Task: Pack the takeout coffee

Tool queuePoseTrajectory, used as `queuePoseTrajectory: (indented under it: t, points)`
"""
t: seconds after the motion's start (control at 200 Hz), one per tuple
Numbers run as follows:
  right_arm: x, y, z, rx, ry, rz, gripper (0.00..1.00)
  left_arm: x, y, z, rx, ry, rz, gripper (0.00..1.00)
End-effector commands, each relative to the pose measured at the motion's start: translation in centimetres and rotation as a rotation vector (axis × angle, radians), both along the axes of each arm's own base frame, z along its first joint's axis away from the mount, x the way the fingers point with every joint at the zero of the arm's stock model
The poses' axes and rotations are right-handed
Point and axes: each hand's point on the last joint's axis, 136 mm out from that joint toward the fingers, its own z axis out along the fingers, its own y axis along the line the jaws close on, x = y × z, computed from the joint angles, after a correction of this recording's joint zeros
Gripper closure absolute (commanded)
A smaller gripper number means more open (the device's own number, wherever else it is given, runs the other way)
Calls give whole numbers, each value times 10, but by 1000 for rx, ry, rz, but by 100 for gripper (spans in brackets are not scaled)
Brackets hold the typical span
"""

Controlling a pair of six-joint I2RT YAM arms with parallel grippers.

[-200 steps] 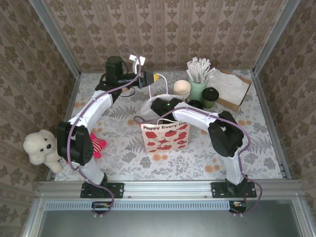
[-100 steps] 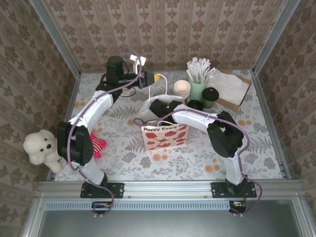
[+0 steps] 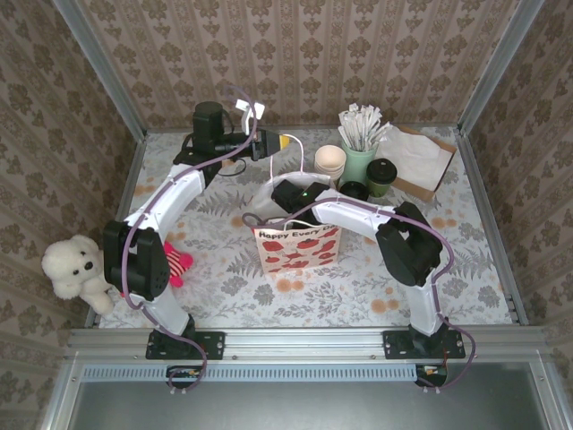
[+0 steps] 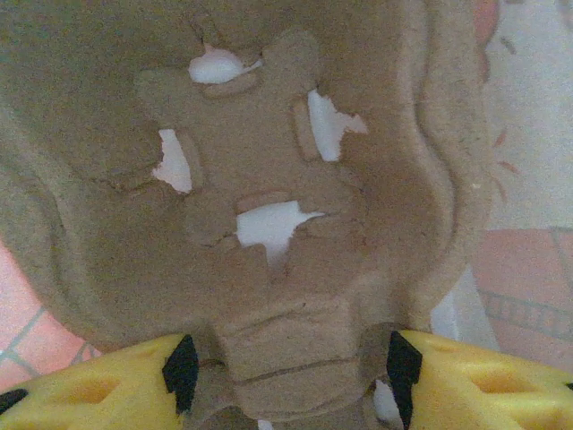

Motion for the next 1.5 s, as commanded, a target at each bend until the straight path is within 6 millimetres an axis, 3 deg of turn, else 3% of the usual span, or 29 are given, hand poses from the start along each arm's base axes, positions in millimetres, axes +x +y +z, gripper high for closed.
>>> queuePoseTrajectory:
  t: [0.0,0.165,0.54,0.9,1.085,1.145,1.18,1.495]
  points:
    - [4,10,32,95,-76,-26,34,0,2,4,1,-31,-10,100]
    - [6,11,67,175,-143,-52,0,-2,2,6,1,-40,-17,100]
    - [0,22,119,350,-190,-73,0,-4,2,6,7,-45,-30,100]
    - [7,32,192,601,-318,-162,0,-3,2,3,13,-37,-28,100]
    - [8,13,226,666,-441,-213,0,-1,1,2,18,-35,-28,100]
    - [11,7,229,675,-473,-244,0,-1,2,2,21,-32,-27,100]
    - [8,-1,244,709,-510,-263,0,-1,2,2,22,-33,-27,100]
    - [30,-50,254,792,-480,-594,0,1,2,4,27,-29,-22,100]
